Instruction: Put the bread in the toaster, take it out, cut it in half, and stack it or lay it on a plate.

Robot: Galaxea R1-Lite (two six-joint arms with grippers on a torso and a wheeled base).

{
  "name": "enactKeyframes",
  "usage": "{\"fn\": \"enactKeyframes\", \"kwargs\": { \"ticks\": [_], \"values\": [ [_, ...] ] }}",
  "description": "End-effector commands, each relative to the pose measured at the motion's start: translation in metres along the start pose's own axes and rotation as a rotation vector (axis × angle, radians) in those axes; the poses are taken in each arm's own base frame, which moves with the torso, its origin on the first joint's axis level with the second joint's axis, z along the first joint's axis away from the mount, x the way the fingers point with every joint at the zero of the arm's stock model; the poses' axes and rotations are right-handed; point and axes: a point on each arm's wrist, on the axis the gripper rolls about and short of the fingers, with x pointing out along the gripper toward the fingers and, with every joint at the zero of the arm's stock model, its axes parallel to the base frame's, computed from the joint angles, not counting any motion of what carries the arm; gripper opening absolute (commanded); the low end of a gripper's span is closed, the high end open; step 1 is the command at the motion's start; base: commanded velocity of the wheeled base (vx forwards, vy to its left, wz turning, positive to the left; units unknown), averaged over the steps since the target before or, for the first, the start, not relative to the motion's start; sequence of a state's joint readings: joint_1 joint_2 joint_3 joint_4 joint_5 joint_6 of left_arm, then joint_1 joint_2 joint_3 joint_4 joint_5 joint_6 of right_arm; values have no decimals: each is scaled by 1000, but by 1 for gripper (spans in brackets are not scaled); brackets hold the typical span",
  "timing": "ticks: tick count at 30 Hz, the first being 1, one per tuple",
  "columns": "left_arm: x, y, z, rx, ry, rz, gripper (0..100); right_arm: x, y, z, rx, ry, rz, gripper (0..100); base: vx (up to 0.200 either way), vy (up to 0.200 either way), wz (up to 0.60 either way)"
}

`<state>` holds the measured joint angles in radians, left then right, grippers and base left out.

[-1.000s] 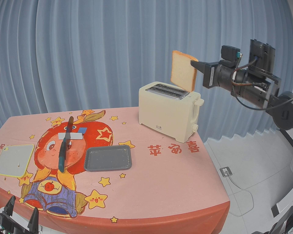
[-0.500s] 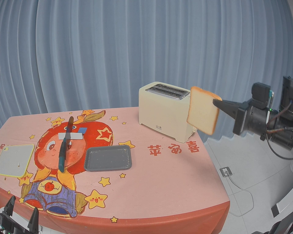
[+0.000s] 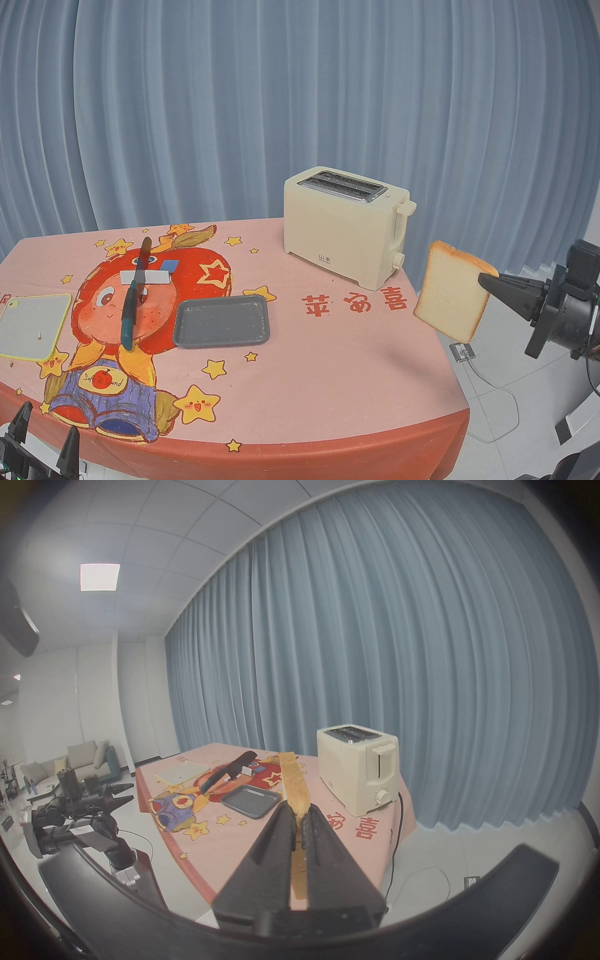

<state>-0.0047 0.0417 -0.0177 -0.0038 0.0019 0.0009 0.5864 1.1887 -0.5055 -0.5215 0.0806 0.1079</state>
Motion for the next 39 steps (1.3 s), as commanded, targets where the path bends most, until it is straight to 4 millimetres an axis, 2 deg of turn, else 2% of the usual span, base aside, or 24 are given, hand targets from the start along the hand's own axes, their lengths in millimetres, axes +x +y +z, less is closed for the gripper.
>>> {"fn": "enactKeyframes", "kwargs": {
  "ticks": [1,4,19,23,30,39],
  "values": [
    [1,0,-5,-1,18,1,100,-21,5,1,-17,-54,30,0,-200,0,0],
    [1,0,-5,2,18,1,100,-27,7,-4,-25,-51,42,0,-67,0,0],
    [1,0,-5,2,18,0,100,-30,6,-12,-33,-35,42,0,0,0,0],
    [1,0,-5,5,18,3,100,-30,6,-19,-81,-8,39,0,0,0,0],
    [1,0,-5,-1,18,3,100,-40,6,-21,-119,-30,40,0,0,0,0],
    [1,0,-5,-1,18,3,100,-40,6,-23,-137,-24,41,0,0,0,0]
  ]
}}
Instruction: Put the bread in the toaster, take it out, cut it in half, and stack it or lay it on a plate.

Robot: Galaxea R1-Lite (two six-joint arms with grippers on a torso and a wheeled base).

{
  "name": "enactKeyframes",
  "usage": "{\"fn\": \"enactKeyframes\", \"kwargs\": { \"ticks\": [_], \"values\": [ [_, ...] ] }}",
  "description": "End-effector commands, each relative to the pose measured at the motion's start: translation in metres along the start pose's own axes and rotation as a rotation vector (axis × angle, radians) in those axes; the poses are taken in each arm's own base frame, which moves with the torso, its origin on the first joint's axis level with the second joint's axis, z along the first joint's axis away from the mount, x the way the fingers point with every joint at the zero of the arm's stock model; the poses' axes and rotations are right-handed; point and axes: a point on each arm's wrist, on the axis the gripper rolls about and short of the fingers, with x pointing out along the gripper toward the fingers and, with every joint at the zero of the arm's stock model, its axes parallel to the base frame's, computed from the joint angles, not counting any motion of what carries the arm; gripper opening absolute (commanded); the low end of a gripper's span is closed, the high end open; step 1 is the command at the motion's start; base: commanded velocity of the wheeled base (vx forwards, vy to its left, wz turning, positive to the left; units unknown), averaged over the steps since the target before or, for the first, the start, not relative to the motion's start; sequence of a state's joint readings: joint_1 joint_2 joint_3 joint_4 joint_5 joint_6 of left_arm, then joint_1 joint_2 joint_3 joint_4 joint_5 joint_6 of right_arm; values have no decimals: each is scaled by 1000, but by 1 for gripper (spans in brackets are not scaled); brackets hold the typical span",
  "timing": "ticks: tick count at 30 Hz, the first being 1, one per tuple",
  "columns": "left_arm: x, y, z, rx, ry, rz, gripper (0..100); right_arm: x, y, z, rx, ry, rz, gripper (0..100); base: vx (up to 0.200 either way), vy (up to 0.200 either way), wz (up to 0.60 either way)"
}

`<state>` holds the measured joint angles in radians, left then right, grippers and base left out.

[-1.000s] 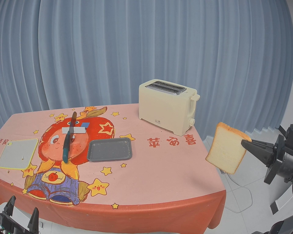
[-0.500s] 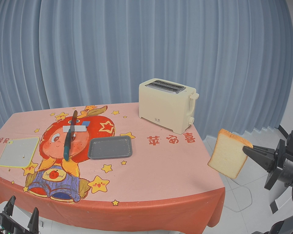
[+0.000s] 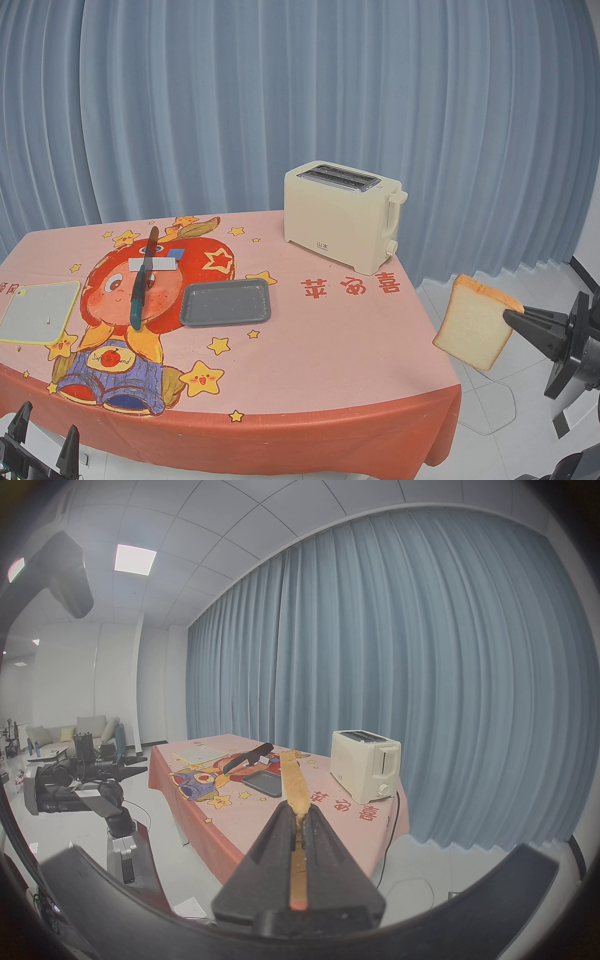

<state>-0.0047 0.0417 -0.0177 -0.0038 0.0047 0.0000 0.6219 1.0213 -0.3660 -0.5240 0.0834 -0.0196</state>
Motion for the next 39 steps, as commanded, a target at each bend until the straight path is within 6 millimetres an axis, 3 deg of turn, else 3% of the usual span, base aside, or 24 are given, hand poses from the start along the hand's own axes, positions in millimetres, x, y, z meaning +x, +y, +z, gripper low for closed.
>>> {"fn": "enactKeyframes", "kwargs": {
  "ticks": [1,16,39],
  "values": [
    [1,0,-5,0,18,0,100,0,0,-1,-3,7,4,0,0,0,0],
    [1,0,-5,0,18,2,100,0,3,-7,-21,27,59,0,0,0,0],
    [1,0,-5,-1,18,0,100,0,3,-12,-21,45,61,0,0,200,0]
  ]
}}
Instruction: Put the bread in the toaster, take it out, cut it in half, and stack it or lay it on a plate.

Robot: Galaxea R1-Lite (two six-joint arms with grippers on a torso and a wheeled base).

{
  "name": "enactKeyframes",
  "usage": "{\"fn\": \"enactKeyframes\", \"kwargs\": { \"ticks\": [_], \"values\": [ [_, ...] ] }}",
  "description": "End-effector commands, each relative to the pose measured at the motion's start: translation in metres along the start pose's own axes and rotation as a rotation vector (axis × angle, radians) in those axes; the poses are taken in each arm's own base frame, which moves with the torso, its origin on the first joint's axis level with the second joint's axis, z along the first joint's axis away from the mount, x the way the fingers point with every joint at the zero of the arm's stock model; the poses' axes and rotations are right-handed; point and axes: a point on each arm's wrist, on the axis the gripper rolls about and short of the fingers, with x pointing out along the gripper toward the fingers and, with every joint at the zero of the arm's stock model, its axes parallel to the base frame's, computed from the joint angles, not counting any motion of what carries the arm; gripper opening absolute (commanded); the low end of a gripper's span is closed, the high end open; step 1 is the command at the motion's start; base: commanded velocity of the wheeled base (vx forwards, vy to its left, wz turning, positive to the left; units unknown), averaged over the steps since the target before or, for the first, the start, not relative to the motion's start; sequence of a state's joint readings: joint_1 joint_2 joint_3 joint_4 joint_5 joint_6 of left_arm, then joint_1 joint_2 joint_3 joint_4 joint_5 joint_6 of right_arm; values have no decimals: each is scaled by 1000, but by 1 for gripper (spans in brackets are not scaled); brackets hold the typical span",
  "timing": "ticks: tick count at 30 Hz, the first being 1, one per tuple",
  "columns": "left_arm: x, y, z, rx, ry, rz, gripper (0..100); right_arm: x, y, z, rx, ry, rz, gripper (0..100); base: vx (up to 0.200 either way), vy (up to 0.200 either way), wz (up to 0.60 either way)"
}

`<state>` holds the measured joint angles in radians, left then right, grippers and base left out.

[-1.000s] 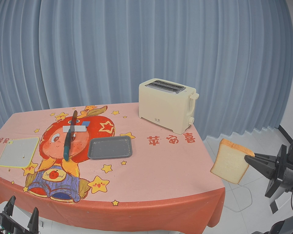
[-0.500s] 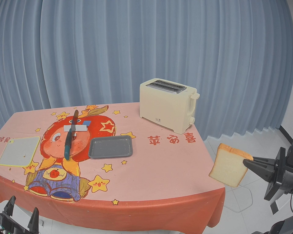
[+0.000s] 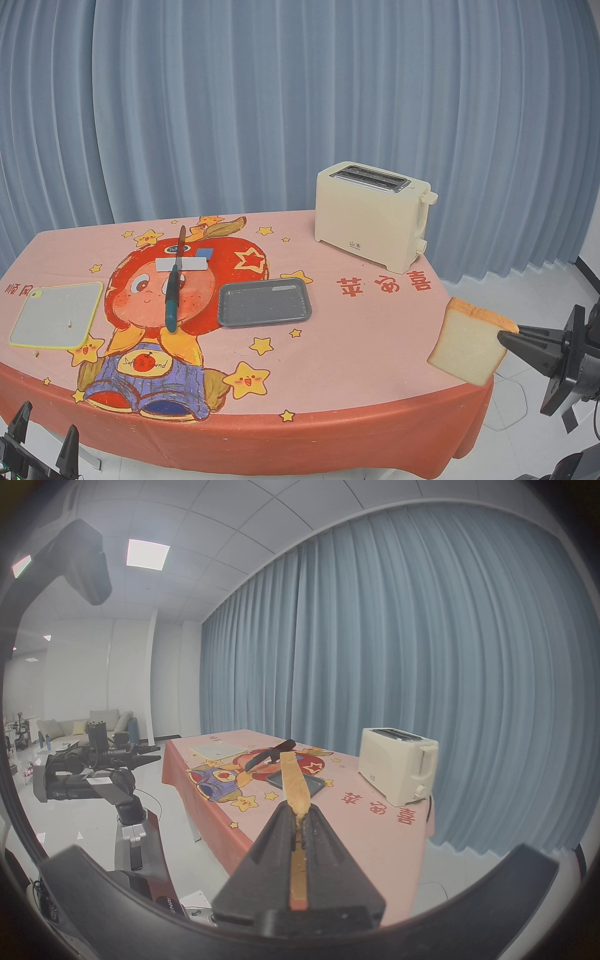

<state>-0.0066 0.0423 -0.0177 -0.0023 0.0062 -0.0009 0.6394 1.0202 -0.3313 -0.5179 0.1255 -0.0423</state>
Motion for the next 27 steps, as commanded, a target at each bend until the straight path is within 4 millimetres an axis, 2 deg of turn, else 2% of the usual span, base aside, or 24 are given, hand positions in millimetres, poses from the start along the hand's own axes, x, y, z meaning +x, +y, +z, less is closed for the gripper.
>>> {"fn": "enactKeyframes", "kwargs": {
  "ticks": [1,27],
  "values": [
    [1,0,-5,-1,16,0,100,1,0,-1,0,7,1,0,0,200,0],
    [1,0,-5,1,16,-1,100,1,1,-2,1,14,13,0,0,200,0]
  ]
}}
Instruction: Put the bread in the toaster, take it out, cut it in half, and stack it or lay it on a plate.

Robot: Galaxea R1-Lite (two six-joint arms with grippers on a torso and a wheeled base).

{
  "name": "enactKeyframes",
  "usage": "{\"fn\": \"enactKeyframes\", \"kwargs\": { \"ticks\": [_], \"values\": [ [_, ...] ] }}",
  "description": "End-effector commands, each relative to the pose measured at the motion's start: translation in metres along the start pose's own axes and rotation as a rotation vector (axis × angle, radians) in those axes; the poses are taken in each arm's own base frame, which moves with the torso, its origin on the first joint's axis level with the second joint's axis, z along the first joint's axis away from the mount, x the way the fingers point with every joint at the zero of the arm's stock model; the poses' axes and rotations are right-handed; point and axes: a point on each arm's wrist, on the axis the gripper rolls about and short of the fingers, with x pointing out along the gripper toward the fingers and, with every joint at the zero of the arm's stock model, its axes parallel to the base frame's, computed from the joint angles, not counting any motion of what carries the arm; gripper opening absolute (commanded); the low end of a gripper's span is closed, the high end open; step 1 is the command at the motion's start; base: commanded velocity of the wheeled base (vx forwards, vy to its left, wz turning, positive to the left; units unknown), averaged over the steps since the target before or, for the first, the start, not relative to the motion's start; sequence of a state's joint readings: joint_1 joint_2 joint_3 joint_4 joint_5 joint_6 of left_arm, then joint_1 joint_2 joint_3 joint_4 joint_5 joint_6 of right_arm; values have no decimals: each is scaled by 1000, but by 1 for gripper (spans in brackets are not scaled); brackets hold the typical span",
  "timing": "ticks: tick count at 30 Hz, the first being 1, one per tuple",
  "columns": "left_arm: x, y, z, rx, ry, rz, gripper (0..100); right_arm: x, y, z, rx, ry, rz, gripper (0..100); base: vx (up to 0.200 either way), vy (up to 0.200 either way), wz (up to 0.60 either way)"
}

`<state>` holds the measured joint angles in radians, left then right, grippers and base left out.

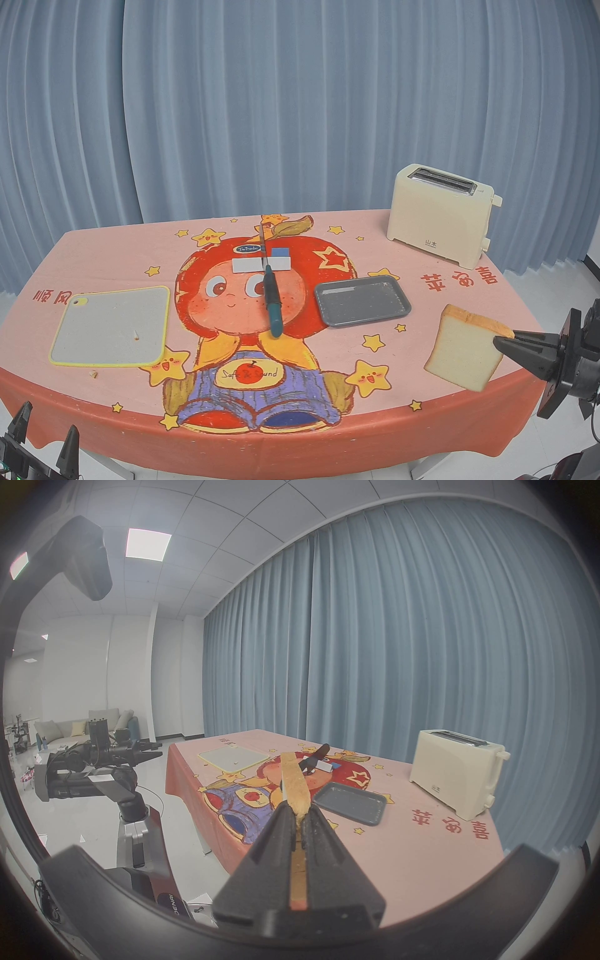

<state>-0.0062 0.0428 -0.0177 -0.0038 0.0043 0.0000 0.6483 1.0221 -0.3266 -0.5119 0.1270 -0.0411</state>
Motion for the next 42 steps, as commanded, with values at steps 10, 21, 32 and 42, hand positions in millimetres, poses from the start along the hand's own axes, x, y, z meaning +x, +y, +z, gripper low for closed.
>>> {"fn": "enactKeyframes", "kwargs": {
  "ticks": [10,21,32,42],
  "values": [
    [1,0,-5,0,17,0,100,1,0,-2,0,8,3,0,0,200,0],
    [1,0,-5,0,17,0,100,1,0,-3,1,14,4,0,0,200,0],
    [1,0,-5,2,17,2,100,1,1,-4,0,15,12,0,0,200,0],
    [1,0,-5,3,17,2,100,1,2,-3,3,12,12,0,0,200,0]
  ]
}}
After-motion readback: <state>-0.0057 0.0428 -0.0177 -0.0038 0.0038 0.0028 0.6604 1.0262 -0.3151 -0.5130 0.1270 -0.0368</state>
